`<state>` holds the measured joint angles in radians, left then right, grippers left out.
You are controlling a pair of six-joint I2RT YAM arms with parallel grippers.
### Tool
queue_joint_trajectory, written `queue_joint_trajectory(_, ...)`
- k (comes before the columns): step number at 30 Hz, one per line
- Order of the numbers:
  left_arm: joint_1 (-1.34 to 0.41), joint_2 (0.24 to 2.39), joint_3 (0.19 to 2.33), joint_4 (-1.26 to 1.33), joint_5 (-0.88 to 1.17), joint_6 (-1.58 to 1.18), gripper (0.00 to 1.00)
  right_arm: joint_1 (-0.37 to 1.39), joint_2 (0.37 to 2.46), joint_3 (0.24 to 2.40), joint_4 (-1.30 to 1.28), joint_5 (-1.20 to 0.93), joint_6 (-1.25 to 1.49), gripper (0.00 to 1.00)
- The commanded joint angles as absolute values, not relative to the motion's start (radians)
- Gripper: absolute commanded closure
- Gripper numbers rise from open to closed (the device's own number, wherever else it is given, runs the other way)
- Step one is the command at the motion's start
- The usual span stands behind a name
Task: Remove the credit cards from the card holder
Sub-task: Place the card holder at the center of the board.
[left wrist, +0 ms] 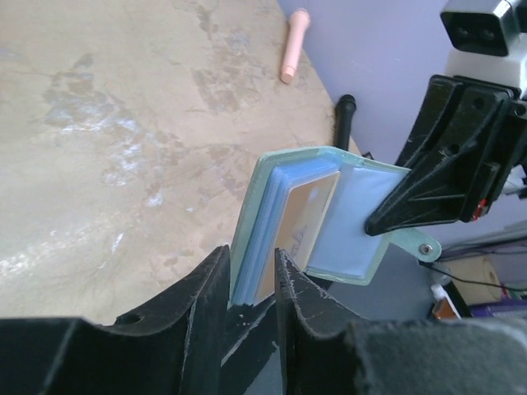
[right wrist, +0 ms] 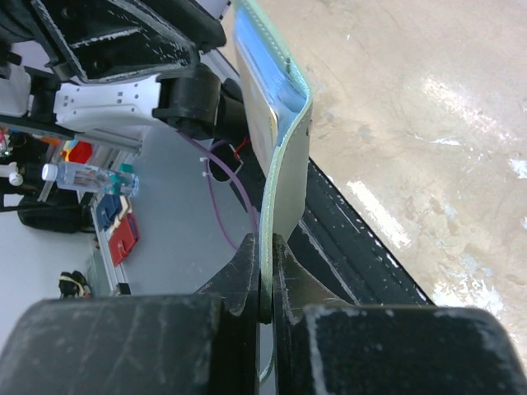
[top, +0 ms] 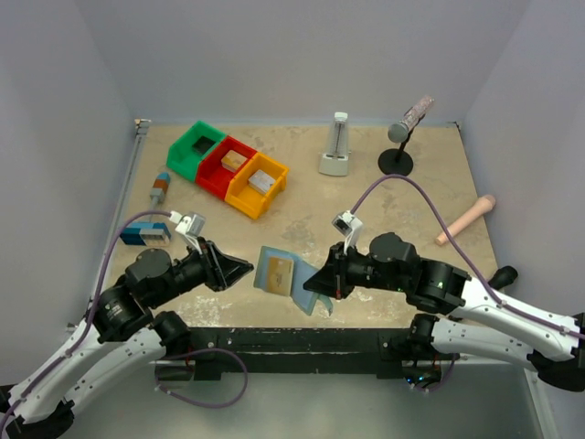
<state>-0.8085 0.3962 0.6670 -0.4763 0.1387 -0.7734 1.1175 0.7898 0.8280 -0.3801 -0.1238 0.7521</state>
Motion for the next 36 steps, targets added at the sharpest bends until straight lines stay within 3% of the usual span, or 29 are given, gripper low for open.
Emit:
queue_joint_trajectory(1,-0.815,0.345,0.68,-0.569,-0.021,-0.762,0.67,1.089,0.788,0.802,-0.325,-0.166,0.747,1.0)
queue_joint_trajectory(11,-0.813,0.311,0.652,-0.612,-0.057,-0.761,0.66,1.075,0.827,0.804,-0.246,-0.256,0.741,1.0)
queue_joint_trajectory(22,-0.813,0.215,0.598,-0.486,-0.076,-0.762,0.56,1.075,0.775,0.842,-0.284,-0.304,0.689,1.0)
queue_joint_trajectory(28,-0.813,0.219,0.641,-0.592,-0.202,-0.756,0.53,1.014,0.893,0.853,-0.38,-0.282,0.703,1.0)
queue_joint_trajectory(36,-0.813,0.281,0.585,-0.577,-0.12,-0.75,0.48,0.875,1.104,0.795,-0.29,-0.397,0.655,1.0)
